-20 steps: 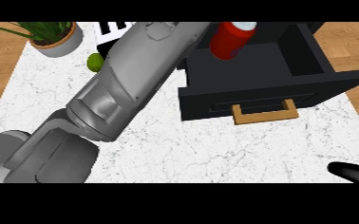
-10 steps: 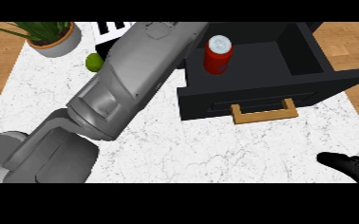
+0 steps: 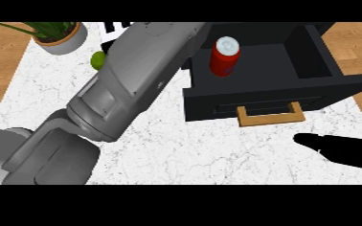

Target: Pick up the can, place it into the drawer and close the drawer

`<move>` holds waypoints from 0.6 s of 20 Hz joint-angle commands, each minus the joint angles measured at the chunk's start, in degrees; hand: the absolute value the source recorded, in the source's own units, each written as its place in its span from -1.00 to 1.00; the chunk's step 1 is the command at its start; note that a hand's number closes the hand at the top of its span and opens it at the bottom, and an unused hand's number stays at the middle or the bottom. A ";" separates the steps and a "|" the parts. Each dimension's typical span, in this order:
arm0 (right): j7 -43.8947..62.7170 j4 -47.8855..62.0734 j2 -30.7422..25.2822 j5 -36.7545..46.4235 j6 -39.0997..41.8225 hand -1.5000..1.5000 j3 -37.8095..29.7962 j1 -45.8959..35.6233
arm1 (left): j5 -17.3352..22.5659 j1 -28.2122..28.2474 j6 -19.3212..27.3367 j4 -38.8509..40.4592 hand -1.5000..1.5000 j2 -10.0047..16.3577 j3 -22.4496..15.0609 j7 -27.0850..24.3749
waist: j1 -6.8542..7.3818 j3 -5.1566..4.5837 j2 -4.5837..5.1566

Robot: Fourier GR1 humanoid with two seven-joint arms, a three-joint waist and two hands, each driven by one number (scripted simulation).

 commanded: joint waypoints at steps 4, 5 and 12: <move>-3.49 8.97 -0.67 16.96 -3.14 -1.00 9.91 -3.99 | 1.27 -1.12 -0.30 0.88 -1.00 0.00 -0.29 -0.80 | 2.11 -0.04 -0.34; -7.05 11.23 -2.28 15.87 -2.65 -1.00 7.99 -3.58 | 1.33 -2.32 0.64 1.39 -1.00 0.00 0.04 -0.84 | 1.68 0.03 -0.36; -9.59 28.27 -1.64 27.99 -8.23 -1.00 12.77 -11.53 | -0.45 -2.95 -1.86 3.04 -1.00 0.02 0.02 -0.14 | 4.46 -0.06 -0.74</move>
